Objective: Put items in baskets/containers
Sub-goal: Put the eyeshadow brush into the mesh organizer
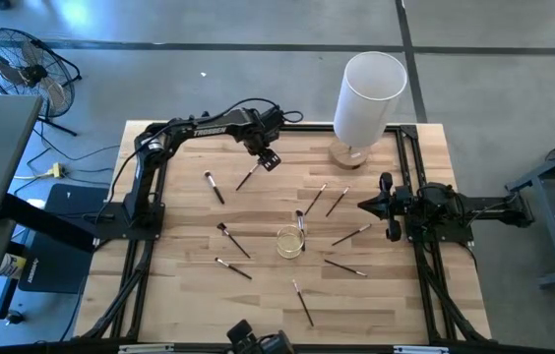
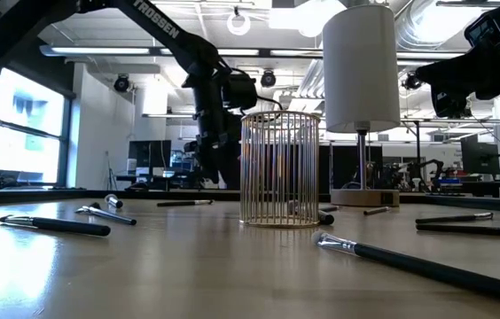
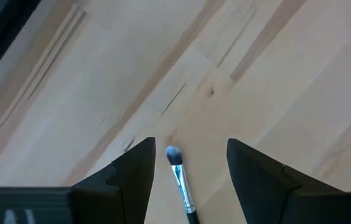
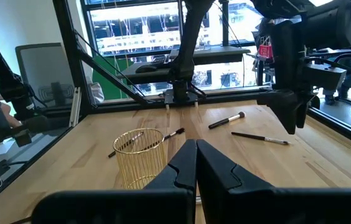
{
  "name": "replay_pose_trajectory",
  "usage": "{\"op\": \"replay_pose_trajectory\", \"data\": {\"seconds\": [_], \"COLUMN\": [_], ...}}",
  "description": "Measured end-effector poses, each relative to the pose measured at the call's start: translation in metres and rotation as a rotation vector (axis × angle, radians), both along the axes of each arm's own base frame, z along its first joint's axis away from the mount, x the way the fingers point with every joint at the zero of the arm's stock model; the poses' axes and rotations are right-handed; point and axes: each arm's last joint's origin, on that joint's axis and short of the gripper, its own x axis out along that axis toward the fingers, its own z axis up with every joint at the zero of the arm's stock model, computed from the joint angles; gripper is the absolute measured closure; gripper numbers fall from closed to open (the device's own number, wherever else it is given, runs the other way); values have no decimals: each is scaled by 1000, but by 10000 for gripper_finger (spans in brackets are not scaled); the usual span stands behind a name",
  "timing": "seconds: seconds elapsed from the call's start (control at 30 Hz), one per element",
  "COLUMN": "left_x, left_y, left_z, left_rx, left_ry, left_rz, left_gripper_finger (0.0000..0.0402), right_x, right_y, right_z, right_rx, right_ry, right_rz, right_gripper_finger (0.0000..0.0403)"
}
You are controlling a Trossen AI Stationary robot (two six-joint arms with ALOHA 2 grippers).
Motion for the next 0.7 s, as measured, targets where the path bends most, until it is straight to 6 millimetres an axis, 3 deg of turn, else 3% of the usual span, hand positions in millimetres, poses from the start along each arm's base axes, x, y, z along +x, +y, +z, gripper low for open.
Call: {"op": "replay_pose_trajectory", "data": {"seconds": [0.1, 0.3, 0.7], "left_x": [0, 1, 4], "left_y": [0, 0, 2], "left_z": [0, -22, -33], "left_rx": [1, -69, -85], "left_ry": [-3, 62, 70], "left_rz": [3, 43, 70], "left_gripper_finger": [205, 205, 205], "right_x": [0, 0, 0], "right_y": [0, 0, 0], "right_z": [0, 0, 0], "right_rx": [0, 0, 0], "right_ry": [0, 0, 0], "right_rz": [0, 0, 0], "right_gripper_finger": [402, 402, 402]}}
